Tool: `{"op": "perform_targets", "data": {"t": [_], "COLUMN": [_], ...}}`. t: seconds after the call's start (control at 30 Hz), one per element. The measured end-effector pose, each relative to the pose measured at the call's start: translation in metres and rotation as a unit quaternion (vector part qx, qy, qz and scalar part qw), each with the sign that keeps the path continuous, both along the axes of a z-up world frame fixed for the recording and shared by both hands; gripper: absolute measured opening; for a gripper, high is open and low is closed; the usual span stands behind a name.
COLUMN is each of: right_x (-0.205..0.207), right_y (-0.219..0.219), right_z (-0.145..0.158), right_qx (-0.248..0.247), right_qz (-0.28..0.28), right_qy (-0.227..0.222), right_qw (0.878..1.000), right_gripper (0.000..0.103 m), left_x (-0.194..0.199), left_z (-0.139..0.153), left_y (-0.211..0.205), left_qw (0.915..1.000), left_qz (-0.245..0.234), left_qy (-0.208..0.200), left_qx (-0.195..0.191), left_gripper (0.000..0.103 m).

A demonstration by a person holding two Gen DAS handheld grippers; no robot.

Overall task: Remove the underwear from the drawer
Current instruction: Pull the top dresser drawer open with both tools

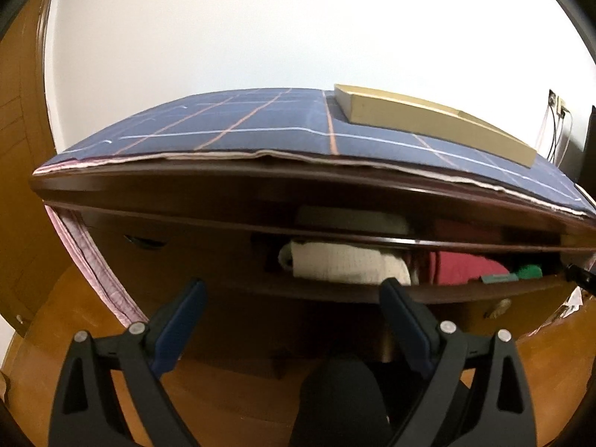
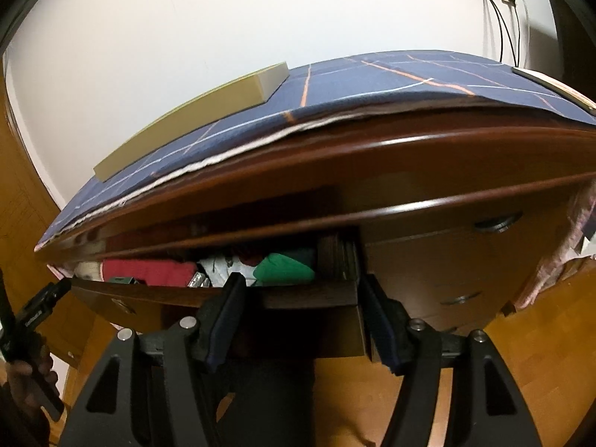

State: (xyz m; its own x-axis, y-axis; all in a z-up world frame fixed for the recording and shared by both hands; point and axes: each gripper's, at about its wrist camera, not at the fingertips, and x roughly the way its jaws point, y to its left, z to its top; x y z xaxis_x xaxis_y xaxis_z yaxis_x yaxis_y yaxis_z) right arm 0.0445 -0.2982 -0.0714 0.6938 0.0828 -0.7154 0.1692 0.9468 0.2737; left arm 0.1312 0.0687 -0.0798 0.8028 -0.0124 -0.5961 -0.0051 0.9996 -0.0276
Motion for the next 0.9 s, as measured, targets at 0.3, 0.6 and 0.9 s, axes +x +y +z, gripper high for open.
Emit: {"op": "perform_targets", "data": {"t": [0.3,0.6,0.9], "right_x": [0.015,0.043,0.035], "right_y": [0.064,0.070,0.069], "right_z": [0.029,-0.001,0.002], "right_qx": [-0.118,-0.063,-0.052], "right_qz": [0.071,0.076,0.080], "right_qy": [-0.025,0.041,0.077], "right_qw": [0.990,0.994,0.992], "right_gripper": [0.057,0.044,0.044], "left_x": [0.008,0.012,0.013], "left_z": [0.007,-0.009,-0.013], "left_y": [-0.016,-0.025,-0.025], "left_qw": [0.9993,0.9975,0.9956], "left_qz": [-0.019,-0.042,-0.048], "left_qy": [-0.005,0.034,0.068], "left_qx": [0.032,0.045,0.043], "left_gripper": [0.099,0.099,0.102]}}
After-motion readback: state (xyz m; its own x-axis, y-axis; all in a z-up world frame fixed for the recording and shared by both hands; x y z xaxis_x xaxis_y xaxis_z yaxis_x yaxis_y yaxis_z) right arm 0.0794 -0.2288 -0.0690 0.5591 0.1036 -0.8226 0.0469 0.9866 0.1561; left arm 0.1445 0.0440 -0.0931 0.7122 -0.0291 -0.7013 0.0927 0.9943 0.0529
